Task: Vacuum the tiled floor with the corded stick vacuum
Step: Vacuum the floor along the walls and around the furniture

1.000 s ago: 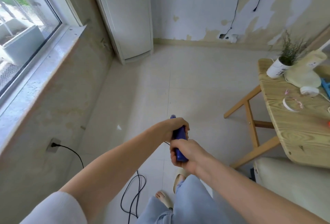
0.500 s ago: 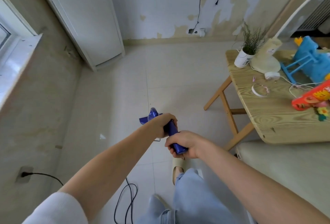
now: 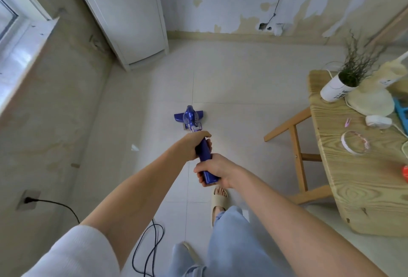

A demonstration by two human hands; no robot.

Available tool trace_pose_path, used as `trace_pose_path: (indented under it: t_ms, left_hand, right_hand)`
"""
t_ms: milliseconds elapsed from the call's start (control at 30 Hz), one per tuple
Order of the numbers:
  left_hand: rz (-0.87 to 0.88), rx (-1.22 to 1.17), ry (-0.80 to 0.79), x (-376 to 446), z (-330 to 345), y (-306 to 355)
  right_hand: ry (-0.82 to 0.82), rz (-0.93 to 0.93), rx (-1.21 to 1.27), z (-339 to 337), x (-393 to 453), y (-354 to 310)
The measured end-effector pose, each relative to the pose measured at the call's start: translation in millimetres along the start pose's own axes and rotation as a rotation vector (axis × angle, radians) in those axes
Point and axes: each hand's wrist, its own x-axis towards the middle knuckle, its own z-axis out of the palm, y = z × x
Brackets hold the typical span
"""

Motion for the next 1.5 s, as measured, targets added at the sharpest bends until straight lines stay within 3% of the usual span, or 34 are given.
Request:
trace_pose_path:
  t_ms: [300, 433, 533, 900, 1267, 1500]
  left_hand:
    - [0.064, -0.079, 0.116, 48.9, 49.9, 78.7]
    - [0.006, -0.097, 0.067, 35.9, 58.1, 84.1]
    - [-0.028, -0.130, 0.024, 19.5, 67.8, 80.4]
    - [0.034, -0.142, 0.120, 24.5, 75.9, 101.6]
    - [0.037, -0.079, 0.185, 83.0, 72.9, 89.6]
    - [0.063, -0.028, 0.182, 53.2, 58.0, 49.9]
  right_hand:
    - [0.074, 0.052, -0.018, -63.2, 52.8, -72.1]
    - [0.128, 0.113, 0.002, -67.1, 34.9, -80.7]
    - [0.082, 0.131, 0.003, -75.4, 9.5, -87.8]
    - [0.043, 0.100, -0.015, -86.0, 25.6, -109.5]
    - [0.238, 0.089, -0.153, -87.9, 94.2, -71.3]
    - [0.206, 0.050, -0.160, -61.3, 61.9, -36.5]
